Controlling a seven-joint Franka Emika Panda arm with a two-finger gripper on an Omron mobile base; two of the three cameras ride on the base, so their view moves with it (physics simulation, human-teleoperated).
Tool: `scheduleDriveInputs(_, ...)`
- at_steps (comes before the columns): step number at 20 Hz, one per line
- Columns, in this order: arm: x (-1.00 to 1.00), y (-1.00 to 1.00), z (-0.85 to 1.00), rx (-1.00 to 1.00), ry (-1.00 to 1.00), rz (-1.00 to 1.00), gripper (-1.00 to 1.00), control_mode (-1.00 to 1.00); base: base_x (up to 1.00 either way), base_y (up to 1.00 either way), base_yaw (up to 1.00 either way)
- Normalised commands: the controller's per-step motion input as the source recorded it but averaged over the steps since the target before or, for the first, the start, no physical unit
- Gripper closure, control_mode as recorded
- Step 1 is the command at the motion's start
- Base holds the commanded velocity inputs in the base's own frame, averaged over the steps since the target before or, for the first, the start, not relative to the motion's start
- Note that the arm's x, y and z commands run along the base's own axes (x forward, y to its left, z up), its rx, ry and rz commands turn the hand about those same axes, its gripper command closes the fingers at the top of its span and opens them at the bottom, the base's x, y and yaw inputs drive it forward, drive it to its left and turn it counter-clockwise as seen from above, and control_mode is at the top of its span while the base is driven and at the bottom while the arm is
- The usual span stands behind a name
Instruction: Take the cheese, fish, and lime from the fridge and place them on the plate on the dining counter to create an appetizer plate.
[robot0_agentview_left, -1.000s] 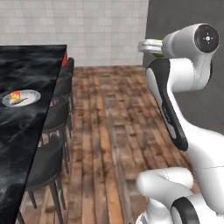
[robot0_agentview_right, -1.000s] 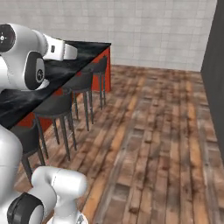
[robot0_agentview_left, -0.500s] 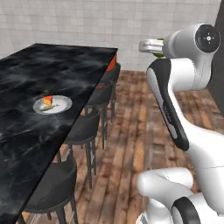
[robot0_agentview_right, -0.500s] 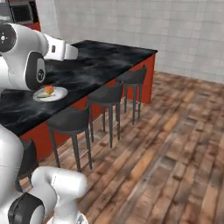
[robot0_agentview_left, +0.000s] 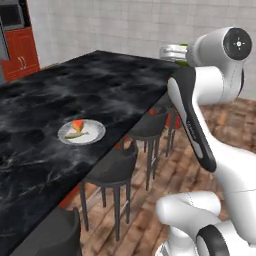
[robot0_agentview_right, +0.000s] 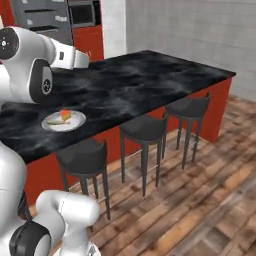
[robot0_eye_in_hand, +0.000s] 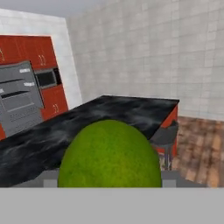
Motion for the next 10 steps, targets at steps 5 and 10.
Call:
scheduleDriveInputs(5, 0.00, 0.00, 0.00, 0.00, 0.00, 0.00, 1.00, 1.00, 0.94, -0.14, 0.51)
scheduleDriveInputs(10, 0.00, 0.00, 0.00, 0.00, 0.00, 0.00, 1.00, 1.00, 0.78, 0.00, 0.50)
